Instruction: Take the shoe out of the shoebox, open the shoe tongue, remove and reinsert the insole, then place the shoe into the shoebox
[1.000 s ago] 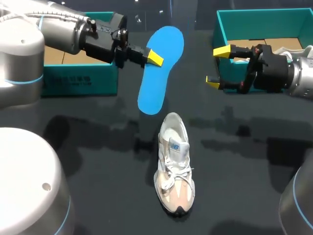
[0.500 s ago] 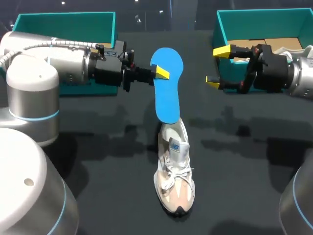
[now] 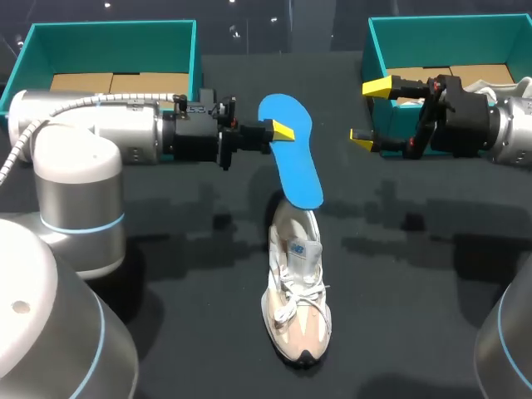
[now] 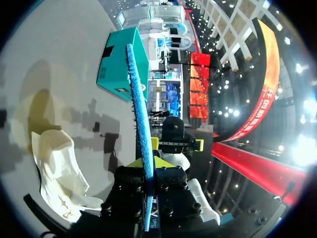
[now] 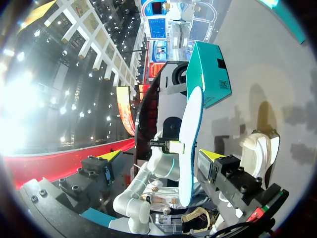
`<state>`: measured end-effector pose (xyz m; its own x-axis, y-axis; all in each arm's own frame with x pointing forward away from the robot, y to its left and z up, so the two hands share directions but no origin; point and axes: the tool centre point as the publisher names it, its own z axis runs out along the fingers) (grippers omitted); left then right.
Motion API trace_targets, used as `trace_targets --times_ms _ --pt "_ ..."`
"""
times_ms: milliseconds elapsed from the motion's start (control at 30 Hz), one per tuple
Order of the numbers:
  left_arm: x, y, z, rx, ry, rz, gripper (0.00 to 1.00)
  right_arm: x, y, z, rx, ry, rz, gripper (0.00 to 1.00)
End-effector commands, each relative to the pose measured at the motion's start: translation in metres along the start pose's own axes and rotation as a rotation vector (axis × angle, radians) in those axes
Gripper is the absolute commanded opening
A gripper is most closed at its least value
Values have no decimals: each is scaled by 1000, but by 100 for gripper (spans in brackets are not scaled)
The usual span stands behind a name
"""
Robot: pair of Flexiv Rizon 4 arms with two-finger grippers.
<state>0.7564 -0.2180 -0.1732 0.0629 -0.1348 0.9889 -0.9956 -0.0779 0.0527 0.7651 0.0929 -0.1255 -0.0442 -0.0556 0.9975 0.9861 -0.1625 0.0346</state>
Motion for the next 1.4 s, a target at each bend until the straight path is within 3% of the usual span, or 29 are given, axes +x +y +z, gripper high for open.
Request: trace_targets --times_ms 33,300,667,933,1400 --pt "-3 -1 13 26 8 -2 0 2 2 -1 28 -34 -16 100" --pt "-5 -4 15 39 14 -23 0 17 4 -6 59 -241 -40 100" --pt "-5 -4 15 39 14 -23 0 51 2 -14 45 -624 -18 100" --pt "-5 -4 15 39 14 -23 0 70 2 -11 39 -809 -38 100" --pt "-5 -4 15 39 14 -23 0 83 0 -9 26 -920 -40 100"
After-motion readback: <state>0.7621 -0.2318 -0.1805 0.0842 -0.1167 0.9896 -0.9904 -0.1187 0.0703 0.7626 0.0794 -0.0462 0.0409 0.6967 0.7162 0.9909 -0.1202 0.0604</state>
